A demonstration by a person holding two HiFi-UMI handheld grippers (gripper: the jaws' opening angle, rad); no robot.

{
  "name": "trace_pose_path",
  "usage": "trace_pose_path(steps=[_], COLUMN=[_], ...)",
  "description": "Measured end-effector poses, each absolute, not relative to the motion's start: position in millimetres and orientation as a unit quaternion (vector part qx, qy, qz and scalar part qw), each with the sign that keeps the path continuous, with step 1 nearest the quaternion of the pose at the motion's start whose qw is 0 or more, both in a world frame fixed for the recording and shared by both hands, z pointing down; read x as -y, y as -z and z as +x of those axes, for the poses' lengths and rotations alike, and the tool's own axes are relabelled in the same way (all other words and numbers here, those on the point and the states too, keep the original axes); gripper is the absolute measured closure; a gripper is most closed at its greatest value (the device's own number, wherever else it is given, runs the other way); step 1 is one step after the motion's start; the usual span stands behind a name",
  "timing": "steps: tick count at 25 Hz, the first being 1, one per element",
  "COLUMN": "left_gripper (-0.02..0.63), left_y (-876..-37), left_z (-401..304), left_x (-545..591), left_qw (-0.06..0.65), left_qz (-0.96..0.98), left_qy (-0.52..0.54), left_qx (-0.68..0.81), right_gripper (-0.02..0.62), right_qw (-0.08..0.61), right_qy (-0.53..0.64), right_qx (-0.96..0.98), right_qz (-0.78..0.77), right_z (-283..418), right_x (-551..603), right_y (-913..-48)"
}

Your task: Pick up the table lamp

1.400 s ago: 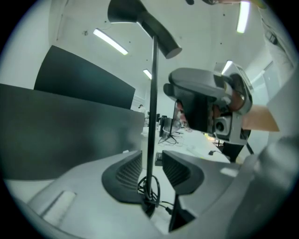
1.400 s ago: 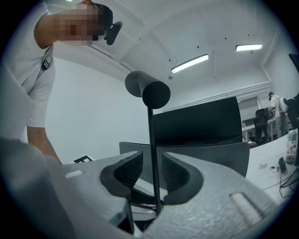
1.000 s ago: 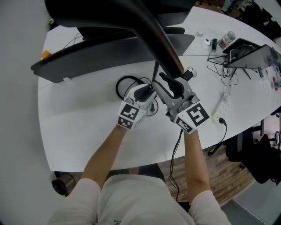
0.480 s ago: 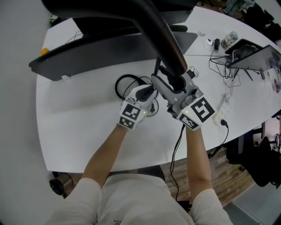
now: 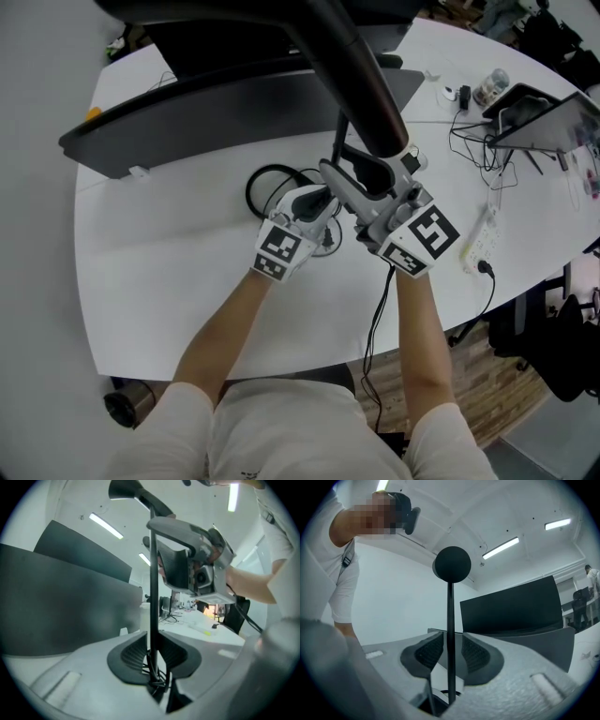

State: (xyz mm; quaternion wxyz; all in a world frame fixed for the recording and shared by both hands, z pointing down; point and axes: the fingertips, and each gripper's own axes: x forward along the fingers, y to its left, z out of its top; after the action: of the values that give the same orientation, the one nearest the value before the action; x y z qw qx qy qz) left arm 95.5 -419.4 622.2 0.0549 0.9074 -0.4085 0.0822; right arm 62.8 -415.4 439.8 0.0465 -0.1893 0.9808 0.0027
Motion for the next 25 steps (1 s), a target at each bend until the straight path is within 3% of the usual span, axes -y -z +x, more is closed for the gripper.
trace_pose_path(steps=[13,15,25], left_gripper=[0.552,0.554,0.558], left_y=[-628.2,-628.5,-628.4], left_z=[97.1,97.3,95.9], left_x=[417.9,418.2,420.8], left_qw=[0.037,0.038,0.050], left_qz=[0.915,0.916,0.917], left_qy=[-0.074,-0.071,-0.057], left_qx=[0.394,0.392,0.391], right_gripper=[0.488,0.541,0.554], right_qw=[0.058,0.062,0.066], right_qy=[-0.003,-0.002,-0.005], right_qx=[-0.982,-0.981,-0.980], right_qz=[-0.181,-0.184,-0.189], right_z=[60.5,61.7,62.4], right_x=[412.3,413.5,414.4], right_y=[-444.7,-444.9,-444.7])
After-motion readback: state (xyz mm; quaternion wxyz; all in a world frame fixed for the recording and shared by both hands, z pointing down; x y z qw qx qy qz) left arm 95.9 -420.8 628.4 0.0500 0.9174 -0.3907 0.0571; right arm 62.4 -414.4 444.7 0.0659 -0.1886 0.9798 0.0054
